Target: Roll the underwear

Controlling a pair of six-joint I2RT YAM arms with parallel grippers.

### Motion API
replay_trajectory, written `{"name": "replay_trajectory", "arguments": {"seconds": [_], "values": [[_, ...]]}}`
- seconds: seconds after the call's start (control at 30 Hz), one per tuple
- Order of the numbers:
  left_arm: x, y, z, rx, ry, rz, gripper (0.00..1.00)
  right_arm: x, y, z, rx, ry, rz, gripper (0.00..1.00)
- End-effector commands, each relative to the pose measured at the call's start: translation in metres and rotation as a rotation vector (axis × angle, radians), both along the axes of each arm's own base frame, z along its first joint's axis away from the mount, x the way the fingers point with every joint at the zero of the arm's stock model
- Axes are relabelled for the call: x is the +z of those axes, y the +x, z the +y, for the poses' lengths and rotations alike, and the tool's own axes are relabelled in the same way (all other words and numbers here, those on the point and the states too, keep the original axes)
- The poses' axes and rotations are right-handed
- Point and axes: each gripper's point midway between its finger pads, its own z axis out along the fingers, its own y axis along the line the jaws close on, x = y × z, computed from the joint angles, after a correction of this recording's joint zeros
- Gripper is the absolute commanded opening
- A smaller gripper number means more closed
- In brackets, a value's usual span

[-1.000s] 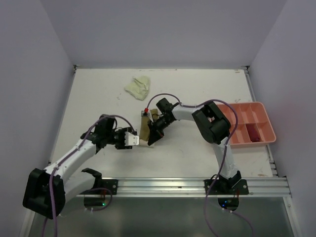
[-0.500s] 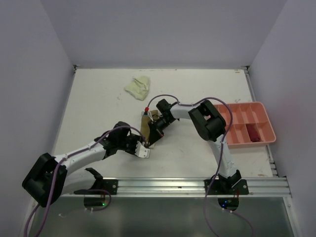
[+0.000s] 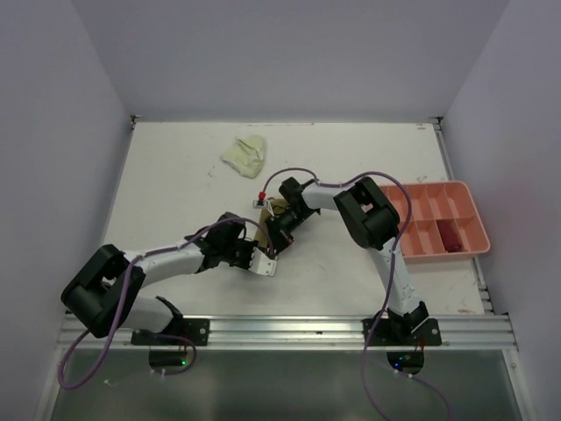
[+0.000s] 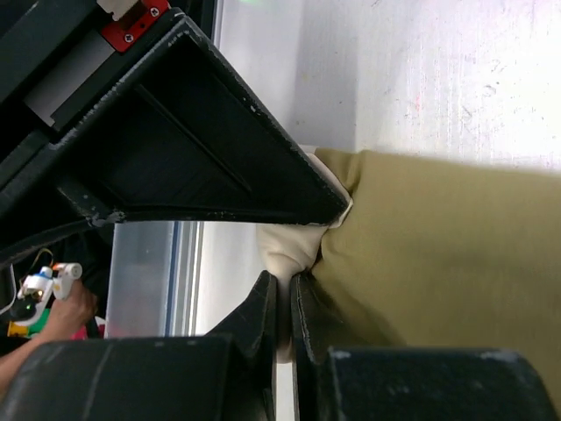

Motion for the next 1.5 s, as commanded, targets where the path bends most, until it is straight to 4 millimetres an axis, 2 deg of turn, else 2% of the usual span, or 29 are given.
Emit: {"name": "replay_trajectory", "arguments": {"seconds": [0.0,0.03,0.07,0.17,0.23,0.27,0.33,0.37,0.4,0.47,0.5,0.53,0.57,0.6,0.63,0.67,0.7,0.73,0.77,0.8,0.83,0.87,0.9,0.97,1.0,1.1,1.17,1.33,1.47], "values": [[0.0,0.005,-0.002,0.035,0.04,0.039,0.12,0.0,0.005,-0.003,0.011,-0.005,-0.038,0.07],[-0.005,-0.004,0.003,0.04,0.062,0.088,0.04,0.003,0.01,-0.003,0.005,-0.013,-0.063,0.12],[-0.005,-0.006,0.003,0.047,0.065,0.108,0.01,0.006,0.013,-0.003,0.0,-0.017,-0.076,0.23],[-0.008,-0.023,0.008,0.063,0.089,0.215,0.0,0.027,0.037,-0.005,-0.052,-0.018,-0.144,0.48],[-0.01,-0.033,0.013,0.079,0.123,0.284,0.0,0.044,0.064,-0.012,-0.119,-0.015,-0.178,0.55],[-0.013,-0.038,0.015,0.087,0.14,0.325,0.0,0.057,0.075,-0.016,-0.147,-0.007,-0.21,0.62],[-0.014,-0.046,0.019,0.101,0.175,0.391,0.0,0.077,0.107,-0.032,-0.229,-0.007,-0.264,0.65],[-0.013,-0.049,0.019,0.103,0.179,0.414,0.0,0.098,0.119,-0.039,-0.259,0.017,-0.312,0.67],[-0.008,-0.049,0.017,0.115,0.183,0.44,0.0,0.106,0.136,-0.054,-0.312,0.01,-0.342,0.67],[-0.01,-0.06,0.013,0.104,0.201,0.548,0.0,0.136,0.147,-0.07,-0.359,0.033,-0.422,0.67],[-0.007,-0.065,0.016,0.109,0.215,0.613,0.0,0.144,0.156,-0.084,-0.393,0.009,-0.482,0.67],[-0.004,-0.062,0.006,0.096,0.187,0.674,0.0,0.152,0.157,-0.091,-0.403,0.007,-0.523,0.67],[-0.003,-0.056,0.007,0.113,0.171,0.713,0.0,0.151,0.152,-0.097,-0.396,0.004,-0.558,0.67],[-0.003,-0.059,0.01,0.12,0.186,0.771,0.0,0.172,0.15,-0.105,-0.411,0.0,-0.644,0.67],[-0.007,-0.052,0.004,0.107,0.175,0.818,0.0,0.177,0.146,-0.108,-0.405,-0.002,-0.683,0.67],[-0.009,-0.048,0.006,0.114,0.182,0.857,0.0,0.176,0.137,-0.112,-0.399,-0.003,-0.694,0.67],[-0.01,-0.05,0.013,0.143,0.199,0.931,0.0,0.19,0.131,-0.115,-0.4,0.012,-0.745,0.66],[-0.023,-0.052,0.014,0.138,0.22,1.022,0.0,0.193,0.126,-0.117,-0.396,0.011,-0.768,0.66],[-0.02,-0.037,0.008,0.135,0.203,1.035,0.0,0.186,0.114,-0.12,-0.374,-0.002,-0.759,0.65],[-0.018,-0.036,0.014,0.162,0.208,1.108,0.0,0.184,0.106,-0.116,-0.337,0.006,-0.793,0.65],[-0.029,-0.036,0.015,0.157,0.213,1.17,0.0,0.189,0.099,-0.117,-0.327,-0.01,-0.848,0.65],[-0.027,-0.022,0.01,0.155,0.192,1.166,0.0,0.176,0.087,-0.118,-0.29,-0.046,-0.852,0.64],[-0.026,-0.021,0.014,0.167,0.188,1.208,0.0,0.172,0.07,-0.105,-0.199,-0.039,-0.915,0.64],[-0.034,-0.016,0.015,0.156,0.183,1.234,0.0,0.156,0.055,-0.1,-0.12,-0.106,-1.012,0.63],[-0.033,-0.012,0.014,0.159,0.184,1.237,0.0,0.151,0.038,-0.085,-0.055,-0.089,-1.034,0.62],[-0.048,-0.013,0.015,0.151,0.213,1.299,0.0,0.124,0.024,-0.068,0.028,-0.12,-1.077,0.61],[-0.055,-0.016,0.02,0.144,0.24,1.299,0.0,0.107,0.024,-0.057,0.062,-0.122,-1.116,0.6],[-0.061,-0.021,0.024,0.141,0.259,1.312,0.01,0.083,0.025,-0.026,0.081,-0.086,-1.179,0.63],[-0.061,-0.019,0.024,0.143,0.258,1.306,0.01,0.064,0.017,-0.008,0.129,-0.062,-1.181,0.64]]}}
